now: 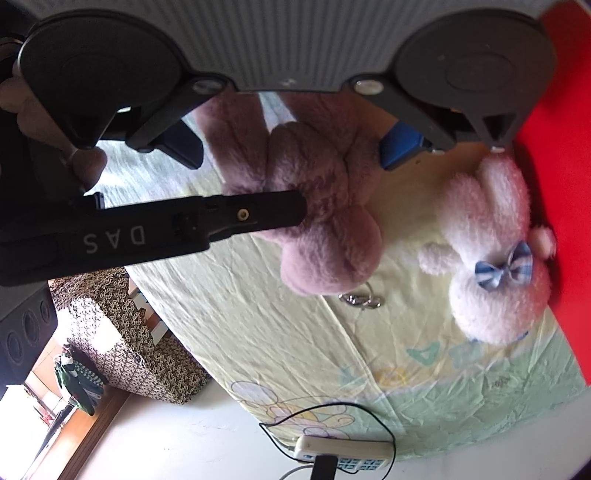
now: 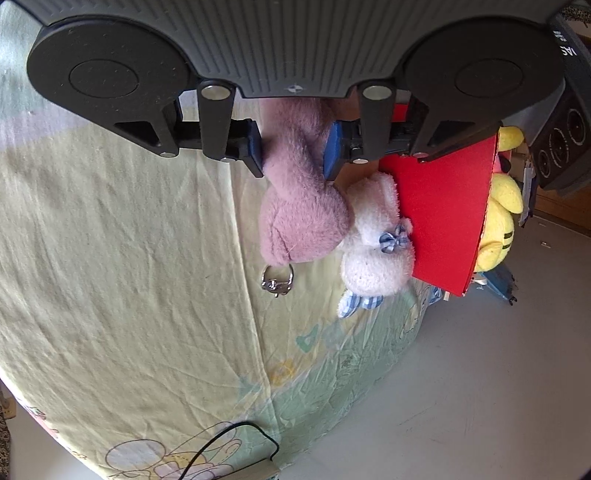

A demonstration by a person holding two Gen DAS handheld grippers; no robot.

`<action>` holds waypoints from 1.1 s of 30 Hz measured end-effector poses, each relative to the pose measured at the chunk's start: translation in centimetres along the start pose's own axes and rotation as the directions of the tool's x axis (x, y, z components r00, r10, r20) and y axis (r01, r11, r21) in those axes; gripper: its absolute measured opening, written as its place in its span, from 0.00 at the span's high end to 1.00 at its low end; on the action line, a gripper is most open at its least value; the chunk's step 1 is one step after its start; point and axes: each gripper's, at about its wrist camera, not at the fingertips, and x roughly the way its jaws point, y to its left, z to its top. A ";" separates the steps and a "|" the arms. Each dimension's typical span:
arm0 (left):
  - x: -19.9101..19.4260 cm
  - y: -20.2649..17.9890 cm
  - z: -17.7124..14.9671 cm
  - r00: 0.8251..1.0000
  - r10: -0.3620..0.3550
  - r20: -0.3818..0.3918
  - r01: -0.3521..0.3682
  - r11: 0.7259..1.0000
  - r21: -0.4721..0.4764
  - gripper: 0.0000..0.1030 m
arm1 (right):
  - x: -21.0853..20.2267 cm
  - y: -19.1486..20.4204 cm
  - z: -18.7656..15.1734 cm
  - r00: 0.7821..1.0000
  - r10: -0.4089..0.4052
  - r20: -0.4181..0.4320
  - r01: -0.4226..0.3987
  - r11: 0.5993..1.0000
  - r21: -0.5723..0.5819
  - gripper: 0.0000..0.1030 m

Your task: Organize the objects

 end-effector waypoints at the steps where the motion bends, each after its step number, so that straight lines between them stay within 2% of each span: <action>1: 0.1 0.1 0.0 1.000 0.000 -0.005 0.000 1.000 -0.004 0.03 | 0.1 0.3 0.0 1.000 0.007 -0.006 -0.007 1.000 -0.012 0.67; 8: 0.2 1.0 -0.1 1.000 -0.014 -0.008 0.014 0.999 -0.034 0.03 | 0.7 1.1 0.3 1.000 -0.007 -0.018 0.006 0.998 -0.064 0.68; 18: 0.1 1.5 0.0 0.999 -0.040 0.003 0.040 0.998 -0.043 0.03 | 0.4 2.9 0.4 0.997 -0.070 -0.030 0.064 0.983 -0.171 0.68; 23: 0.2 1.4 0.1 1.000 -0.028 0.004 0.028 0.999 -0.044 0.04 | 0.2 3.1 0.6 0.995 -0.086 -0.041 0.077 0.980 -0.183 0.70; 27: -0.1 0.9 0.2 1.000 -0.013 0.019 0.013 1.000 -0.005 0.04 | 0.2 3.6 0.6 0.995 -0.080 -0.059 0.066 0.976 -0.209 0.73; 29: 0.0 0.8 0.3 1.000 0.001 0.012 -0.001 1.000 0.004 0.10 | 0.3 3.9 0.4 0.994 -0.090 -0.061 0.075 0.973 -0.220 0.73; 33: 0.2 0.8 0.3 1.000 0.028 0.003 -0.028 1.000 0.003 0.15 | 0.6 4.6 0.0 0.992 -0.112 -0.056 0.094 0.961 -0.262 0.71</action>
